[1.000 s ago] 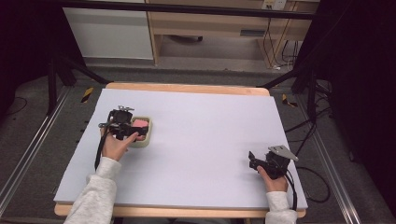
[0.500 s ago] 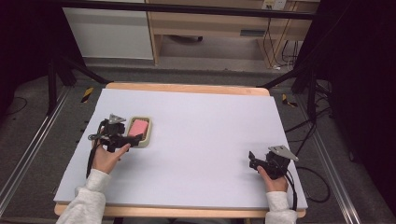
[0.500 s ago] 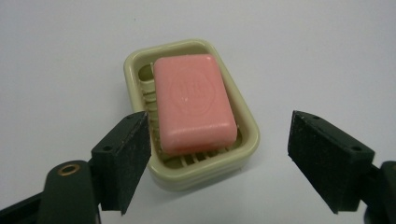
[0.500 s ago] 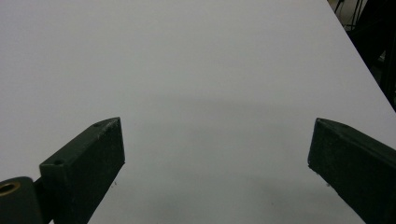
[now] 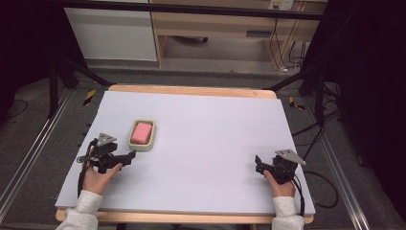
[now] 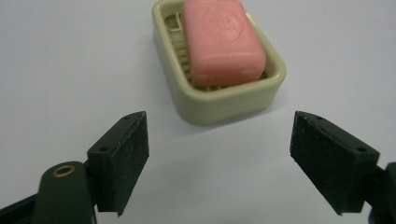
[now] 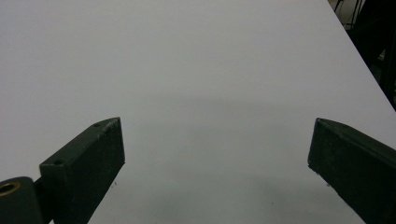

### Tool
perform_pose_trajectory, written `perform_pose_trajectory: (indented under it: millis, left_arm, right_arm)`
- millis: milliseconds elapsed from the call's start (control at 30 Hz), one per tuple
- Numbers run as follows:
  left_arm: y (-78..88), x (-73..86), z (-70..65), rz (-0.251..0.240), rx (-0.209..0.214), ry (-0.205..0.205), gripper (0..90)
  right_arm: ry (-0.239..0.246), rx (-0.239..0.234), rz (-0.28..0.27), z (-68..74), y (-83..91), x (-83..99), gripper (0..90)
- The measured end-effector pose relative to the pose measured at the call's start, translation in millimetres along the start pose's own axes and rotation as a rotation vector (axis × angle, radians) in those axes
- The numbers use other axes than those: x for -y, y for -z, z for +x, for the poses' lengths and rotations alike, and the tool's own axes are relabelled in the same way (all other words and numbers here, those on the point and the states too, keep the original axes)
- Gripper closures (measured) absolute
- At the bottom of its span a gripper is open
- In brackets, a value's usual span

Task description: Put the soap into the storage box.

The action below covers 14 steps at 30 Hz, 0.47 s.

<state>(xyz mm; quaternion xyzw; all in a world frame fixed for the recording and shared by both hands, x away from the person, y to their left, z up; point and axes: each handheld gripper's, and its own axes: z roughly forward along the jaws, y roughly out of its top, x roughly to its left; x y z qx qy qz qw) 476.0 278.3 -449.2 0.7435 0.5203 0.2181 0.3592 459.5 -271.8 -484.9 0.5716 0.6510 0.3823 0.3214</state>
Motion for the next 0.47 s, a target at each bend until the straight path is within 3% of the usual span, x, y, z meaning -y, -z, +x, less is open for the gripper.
perform_pose_trajectory:
  millis: [100, 333, 467]
  left_arm:
    - [2.7, 7.4, 4.9, 0.0, -0.001, 0.019, 18.4]
    - [16.7, 25.9, 15.6, -0.049, -0.039, 0.041, 18.0]
    - [22.3, 33.4, 23.5, -0.045, -0.039, 0.056, 18.2]
  right_arm:
    - [-0.002, 0.001, -0.003, 0.2, 0.3, 0.1, 4.1]
    - [0.003, 0.001, -0.007, 0.7, 0.7, 0.2, 4.1]
    - [0.002, -0.001, -0.005, 0.5, 0.5, 0.1, 4.2]
